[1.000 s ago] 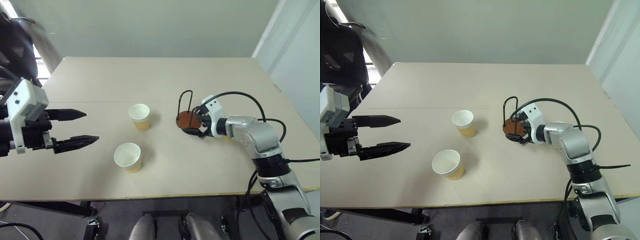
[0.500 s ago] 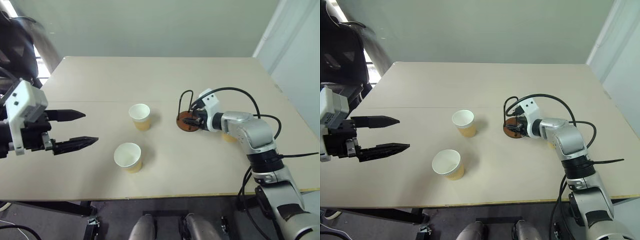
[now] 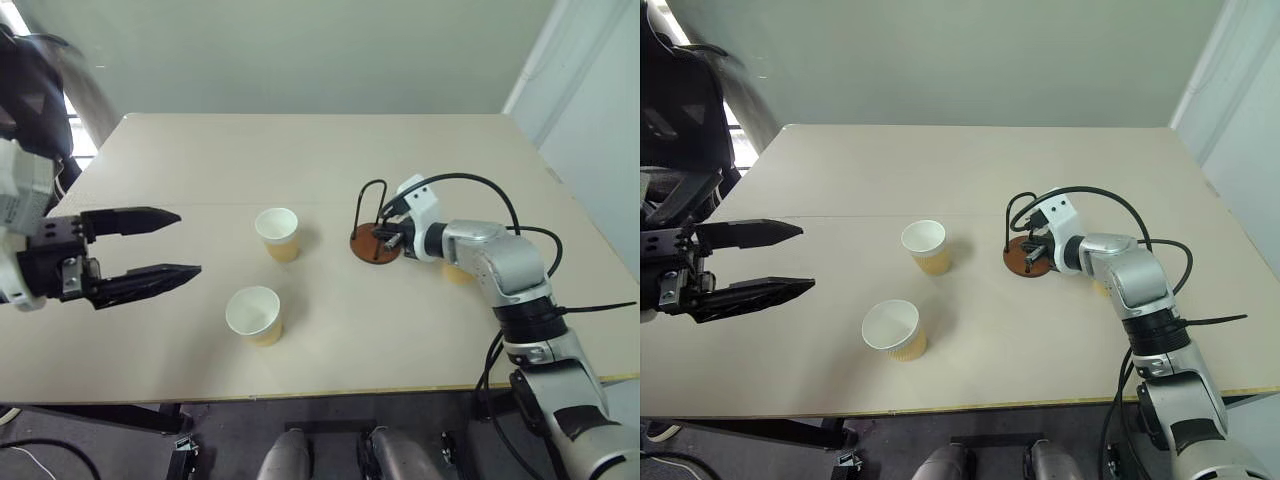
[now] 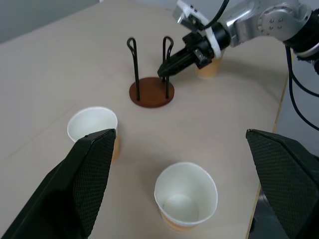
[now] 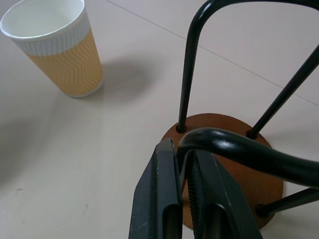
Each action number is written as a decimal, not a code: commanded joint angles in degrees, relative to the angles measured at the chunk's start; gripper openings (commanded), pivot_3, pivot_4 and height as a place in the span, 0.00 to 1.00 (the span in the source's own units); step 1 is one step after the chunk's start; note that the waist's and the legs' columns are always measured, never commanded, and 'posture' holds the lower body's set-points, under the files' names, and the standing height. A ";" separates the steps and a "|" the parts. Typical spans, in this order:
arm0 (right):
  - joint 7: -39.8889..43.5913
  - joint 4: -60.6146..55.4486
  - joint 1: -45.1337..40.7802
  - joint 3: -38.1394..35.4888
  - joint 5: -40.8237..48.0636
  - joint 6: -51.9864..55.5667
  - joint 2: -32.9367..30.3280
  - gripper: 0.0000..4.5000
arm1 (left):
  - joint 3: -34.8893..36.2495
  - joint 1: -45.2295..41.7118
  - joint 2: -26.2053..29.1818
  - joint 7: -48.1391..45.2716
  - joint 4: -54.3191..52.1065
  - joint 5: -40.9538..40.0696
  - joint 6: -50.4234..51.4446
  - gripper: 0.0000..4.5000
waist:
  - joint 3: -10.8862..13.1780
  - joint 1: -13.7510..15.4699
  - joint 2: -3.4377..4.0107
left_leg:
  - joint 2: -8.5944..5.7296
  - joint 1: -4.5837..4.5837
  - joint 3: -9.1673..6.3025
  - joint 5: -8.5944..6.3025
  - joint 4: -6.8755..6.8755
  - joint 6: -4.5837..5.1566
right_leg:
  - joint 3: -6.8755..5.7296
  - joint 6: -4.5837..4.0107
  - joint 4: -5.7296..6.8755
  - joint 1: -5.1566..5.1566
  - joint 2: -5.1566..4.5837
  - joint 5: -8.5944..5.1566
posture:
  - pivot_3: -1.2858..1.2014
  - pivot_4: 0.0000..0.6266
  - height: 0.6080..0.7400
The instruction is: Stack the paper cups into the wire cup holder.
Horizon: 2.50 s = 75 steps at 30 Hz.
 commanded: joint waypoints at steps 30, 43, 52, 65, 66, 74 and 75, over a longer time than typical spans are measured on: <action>45.69 -11.56 11.52 10.98 2.89 -31.90 -17.23 0.01 | 1.79 4.88 5.67 -9.37 0.25 3.95 -0.64 1.00 | 0.03 -0.49 -0.20 | 0.01 0.16 0.03 0.10 0.10 0.12 | 0.03 0.01 -0.06 0.25 0.04 -0.03 | 0.52 0.24 1.00; 47.22 -6.02 10.13 11.93 -0.44 -38.18 -14.45 0.01 | 3.54 10.32 6.14 -15.80 -2.75 4.74 0.51 1.00 | -0.09 -0.63 -0.41 | 0.03 0.20 0.03 0.09 0.10 0.11 | 0.04 -0.51 -0.05 0.29 0.04 -0.28 | 0.52 0.24 1.00; 47.40 -5.77 9.39 12.55 -2.09 -38.08 -13.99 0.01 | 1.64 9.94 6.38 -15.83 -1.00 7.11 -1.94 1.00 | -0.11 -0.62 -0.43 | 0.03 0.20 0.02 0.08 0.09 0.09 | 0.04 -0.56 -0.05 0.29 0.04 -0.27 | 0.52 0.24 1.00; 49.88 -8.03 8.16 13.79 -3.42 -34.71 -16.58 0.72 | 0.50 8.35 6.78 -16.73 0.00 7.90 -2.67 1.00 | -0.10 -0.61 -0.45 | 0.04 0.10 0.02 -0.02 0.07 -0.01 | 0.03 -0.56 -0.07 0.21 0.04 -0.26 | 0.52 0.24 1.00; 50.28 -8.34 7.96 13.80 -4.04 -34.94 -17.56 0.79 | 0.23 8.11 6.90 -16.83 0.27 7.98 -2.90 1.00 | -0.10 -0.61 -0.45 | 0.04 0.10 0.01 -0.03 0.06 -0.02 | 0.03 -0.55 -0.07 0.21 0.04 -0.25 | 0.52 0.24 1.00; 55.17 -10.97 6.60 9.16 -7.24 -39.86 -30.89 0.99 | -3.95 3.88 7.81 -17.09 3.21 8.06 -6.05 1.00 | -0.06 -0.30 -0.44 | 0.04 0.08 0.01 -0.05 0.04 -0.05 | 0.03 -0.59 -0.08 0.19 0.04 -0.27 | 0.52 0.24 1.00; 55.90 -11.62 5.80 6.26 -5.51 -39.20 -34.37 0.99 | -4.51 2.89 7.98 -17.22 3.94 7.89 -6.37 1.00 | -0.06 -0.26 -0.44 | 0.04 0.07 0.01 -0.05 0.04 -0.05 | 0.03 -0.65 -0.06 0.18 0.04 -0.31 | 0.52 0.24 1.00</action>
